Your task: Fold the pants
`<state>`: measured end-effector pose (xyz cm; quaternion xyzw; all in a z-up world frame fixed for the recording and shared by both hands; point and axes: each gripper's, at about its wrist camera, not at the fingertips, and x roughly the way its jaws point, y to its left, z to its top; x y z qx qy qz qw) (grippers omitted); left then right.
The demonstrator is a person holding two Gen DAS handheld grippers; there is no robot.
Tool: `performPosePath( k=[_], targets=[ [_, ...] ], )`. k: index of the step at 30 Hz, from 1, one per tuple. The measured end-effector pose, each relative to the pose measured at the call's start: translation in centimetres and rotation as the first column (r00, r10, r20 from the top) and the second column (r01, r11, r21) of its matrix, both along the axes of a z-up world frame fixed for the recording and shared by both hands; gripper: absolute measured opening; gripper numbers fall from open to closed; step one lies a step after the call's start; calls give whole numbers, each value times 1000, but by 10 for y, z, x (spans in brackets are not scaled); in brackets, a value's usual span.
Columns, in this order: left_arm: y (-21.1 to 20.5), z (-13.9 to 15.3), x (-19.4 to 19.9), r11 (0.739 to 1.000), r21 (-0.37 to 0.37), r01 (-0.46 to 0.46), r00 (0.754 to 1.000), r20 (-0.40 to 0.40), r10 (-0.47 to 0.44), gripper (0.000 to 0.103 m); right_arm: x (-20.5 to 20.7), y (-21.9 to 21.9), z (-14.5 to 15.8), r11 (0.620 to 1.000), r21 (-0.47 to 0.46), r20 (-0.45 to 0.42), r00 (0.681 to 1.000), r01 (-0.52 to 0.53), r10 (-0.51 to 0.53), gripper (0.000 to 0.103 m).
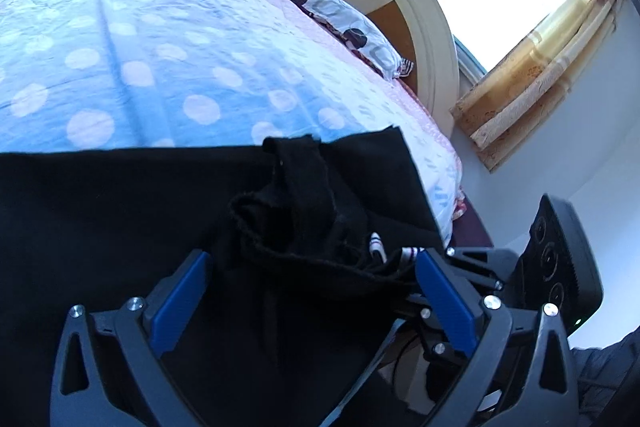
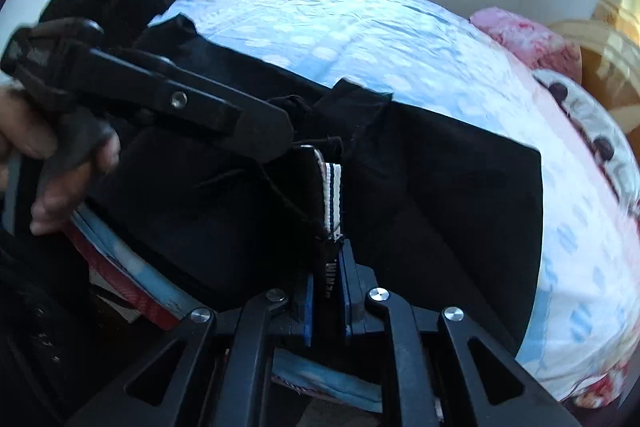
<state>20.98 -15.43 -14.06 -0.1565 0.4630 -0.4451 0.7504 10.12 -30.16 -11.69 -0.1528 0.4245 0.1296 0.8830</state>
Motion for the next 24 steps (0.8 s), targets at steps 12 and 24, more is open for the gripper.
performPosePath(
  k=[12, 24],
  targets=[
    [-19, 0, -7, 998, -64, 1, 989, -148, -10, 102, -31, -5, 17, 998, 51, 138, 990, -43, 36, 10],
    [7, 30, -21, 996, 86, -28, 998, 61, 23, 22, -28, 14, 18, 996, -58, 190, 978, -71, 80, 51]
  ],
)
